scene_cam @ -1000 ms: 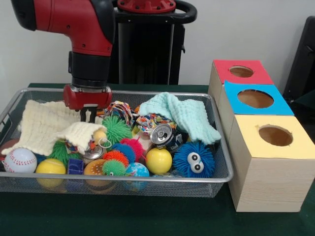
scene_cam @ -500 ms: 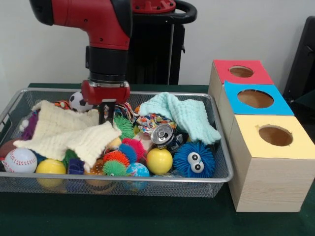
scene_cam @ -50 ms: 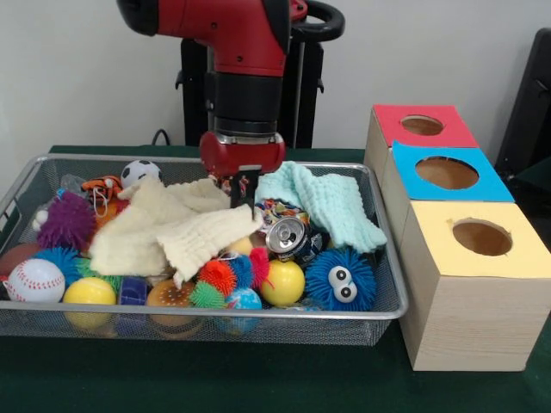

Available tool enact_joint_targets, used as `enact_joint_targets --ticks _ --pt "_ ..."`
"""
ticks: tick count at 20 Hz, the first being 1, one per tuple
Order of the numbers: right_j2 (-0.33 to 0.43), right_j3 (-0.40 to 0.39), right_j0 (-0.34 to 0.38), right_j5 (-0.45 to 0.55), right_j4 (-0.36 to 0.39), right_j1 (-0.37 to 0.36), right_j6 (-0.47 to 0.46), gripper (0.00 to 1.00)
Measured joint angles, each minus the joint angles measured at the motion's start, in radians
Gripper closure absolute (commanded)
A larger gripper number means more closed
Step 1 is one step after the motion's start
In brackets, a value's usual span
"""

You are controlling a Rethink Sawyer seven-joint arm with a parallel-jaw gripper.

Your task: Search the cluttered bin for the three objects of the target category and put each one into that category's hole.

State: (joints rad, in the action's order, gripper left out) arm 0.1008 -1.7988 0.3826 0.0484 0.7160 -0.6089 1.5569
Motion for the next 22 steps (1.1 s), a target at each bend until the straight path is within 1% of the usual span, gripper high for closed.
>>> enact_joint_targets --ticks 2,3,9,16,17,22 --pt "0.000 -0.007 -0.011 0.000 -0.015 -0.005 0.000 1.00" --pt "0.000 -0.015 -0.021 0.000 -0.035 -0.011 0.000 1.00" --pt "-0.001 -0.039 -0.024 0.000 -0.071 -0.031 0.000 1.00" --pt "0.000 -0.079 -0.020 0.000 -0.124 -0.085 0.000 1.00" --pt "0.000 -0.088 -0.018 0.003 -0.140 -0.102 0.000 1.00" --pt "0.000 -0.102 -0.017 0.030 -0.183 -0.141 0.000 1.00"
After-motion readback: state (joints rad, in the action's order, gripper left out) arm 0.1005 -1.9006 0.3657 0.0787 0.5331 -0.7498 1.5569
